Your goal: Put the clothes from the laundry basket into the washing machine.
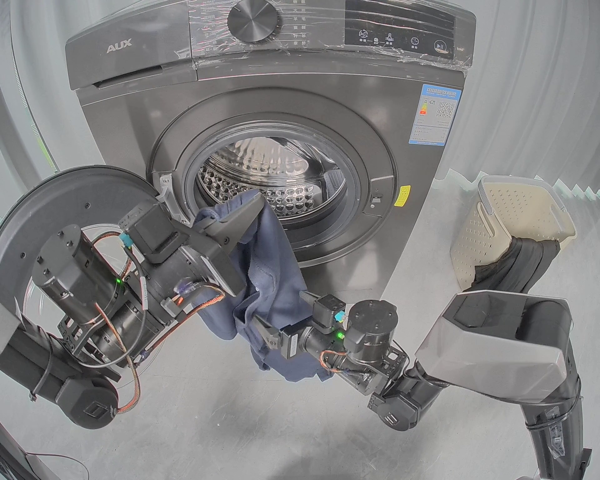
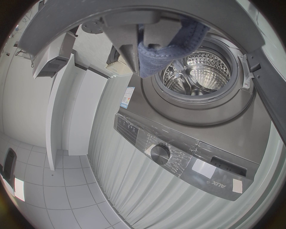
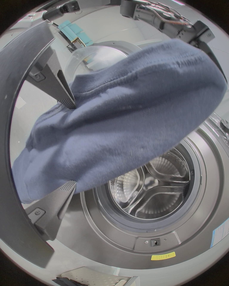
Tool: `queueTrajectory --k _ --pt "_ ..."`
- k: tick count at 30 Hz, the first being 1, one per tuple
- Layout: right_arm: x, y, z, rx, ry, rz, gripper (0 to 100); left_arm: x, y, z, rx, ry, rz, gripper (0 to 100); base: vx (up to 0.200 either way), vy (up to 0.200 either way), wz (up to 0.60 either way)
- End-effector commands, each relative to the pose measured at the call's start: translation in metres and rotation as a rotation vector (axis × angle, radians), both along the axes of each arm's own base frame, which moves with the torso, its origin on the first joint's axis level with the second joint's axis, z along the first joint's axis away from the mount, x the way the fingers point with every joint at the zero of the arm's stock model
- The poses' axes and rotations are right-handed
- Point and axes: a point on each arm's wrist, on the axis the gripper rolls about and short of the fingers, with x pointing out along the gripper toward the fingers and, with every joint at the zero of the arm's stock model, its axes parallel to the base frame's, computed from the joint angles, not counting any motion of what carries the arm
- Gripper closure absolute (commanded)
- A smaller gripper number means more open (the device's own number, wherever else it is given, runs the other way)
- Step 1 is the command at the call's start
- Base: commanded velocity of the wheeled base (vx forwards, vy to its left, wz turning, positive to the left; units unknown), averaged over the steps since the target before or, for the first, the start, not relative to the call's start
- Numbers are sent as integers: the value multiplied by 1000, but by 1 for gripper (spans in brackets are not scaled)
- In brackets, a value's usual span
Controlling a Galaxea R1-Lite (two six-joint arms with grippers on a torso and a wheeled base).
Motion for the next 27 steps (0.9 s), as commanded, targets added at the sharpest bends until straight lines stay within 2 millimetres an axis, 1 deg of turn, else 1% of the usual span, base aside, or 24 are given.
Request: queueTrajectory --k 1,4,5,8,14,17,18,22,24,26,27 --pt "20 -1 1 23 -25 -34 0 -3 -1 2 -5 -8 -10 100 0 0 0" --pt "24 -1 0 27 -30 -40 0 -5 1 6 -12 -20 -13 100 0 0 0" --pt "27 0 -4 25 -28 -43 0 -9 1 11 -20 -33 -26 100 0 0 0" --pt "28 1 -9 20 -24 -43 0 -12 2 15 -30 -44 -31 100 0 0 0" --pt "34 7 -16 29 -34 -42 0 -13 2 16 -33 -45 -33 100 0 0 0" --pt "34 8 -14 40 -43 -42 0 -13 2 16 -35 -44 -33 100 0 0 0" --pt "35 8 -13 43 -46 -43 100 -13 2 16 -35 -44 -33 100 0 0 0" --pt "36 4 -9 48 -49 -52 100 -11 3 14 -33 -38 -26 100 0 0 0" --pt "36 -3 -6 46 -46 -63 100 -9 4 10 -26 -24 -14 100 0 0 0" --pt "33 -14 5 49 -50 -77 100 -4 7 5 -13 -5 2 100 0 0 0" --pt "30 -21 10 46 -44 -84 100 2 12 0 -3 9 26 100 0 0 0"
